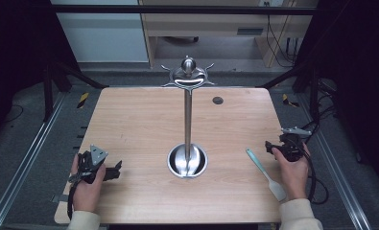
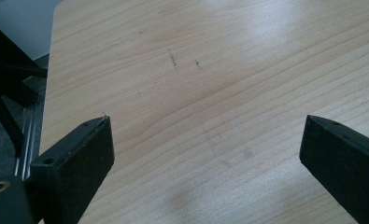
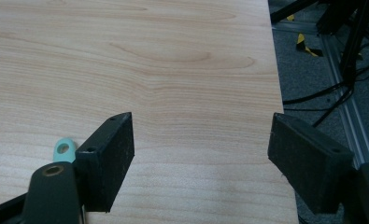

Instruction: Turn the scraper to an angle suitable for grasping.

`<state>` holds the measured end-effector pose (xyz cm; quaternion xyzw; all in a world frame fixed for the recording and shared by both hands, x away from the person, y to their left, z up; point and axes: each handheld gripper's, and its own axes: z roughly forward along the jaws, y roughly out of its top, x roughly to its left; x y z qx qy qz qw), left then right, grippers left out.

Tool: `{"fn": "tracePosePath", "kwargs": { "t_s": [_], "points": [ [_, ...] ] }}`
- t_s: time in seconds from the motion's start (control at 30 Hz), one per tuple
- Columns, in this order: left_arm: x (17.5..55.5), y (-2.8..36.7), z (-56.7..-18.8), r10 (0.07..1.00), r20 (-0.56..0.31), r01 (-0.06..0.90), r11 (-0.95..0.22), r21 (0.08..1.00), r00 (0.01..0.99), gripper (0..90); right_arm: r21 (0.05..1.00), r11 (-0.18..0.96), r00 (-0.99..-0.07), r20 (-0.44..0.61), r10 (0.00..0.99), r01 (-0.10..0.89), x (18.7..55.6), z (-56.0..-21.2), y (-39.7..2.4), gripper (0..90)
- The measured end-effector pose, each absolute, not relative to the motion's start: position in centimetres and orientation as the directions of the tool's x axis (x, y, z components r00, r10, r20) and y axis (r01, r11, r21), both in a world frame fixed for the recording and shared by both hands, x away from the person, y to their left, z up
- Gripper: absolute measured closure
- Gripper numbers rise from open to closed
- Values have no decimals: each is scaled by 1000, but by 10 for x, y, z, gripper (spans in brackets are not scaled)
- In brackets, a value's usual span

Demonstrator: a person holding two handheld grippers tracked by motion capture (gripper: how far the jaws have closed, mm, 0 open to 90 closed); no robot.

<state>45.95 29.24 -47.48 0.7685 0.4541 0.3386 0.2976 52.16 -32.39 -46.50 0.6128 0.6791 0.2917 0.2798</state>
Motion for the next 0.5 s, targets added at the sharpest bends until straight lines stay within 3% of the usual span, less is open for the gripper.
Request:
{"fn": "tracePosePath", "kwargs": {
  "t_s": [0.2,0.47,0.5],
  "points": [
    [460,293,-474,901,247,496,-407,767,357,29,730,94,-96,-39,995,677,521,-467,-322,273],
    [459,294,-474,900,248,497,-408,766,358,29,731,119,-114,-57,992,672,520,-466,-323,427],
    [459,293,-474,900,249,496,-409,766,357,30,734,119,-109,-62,992,668,519,-465,-322,495]
  ]
}}
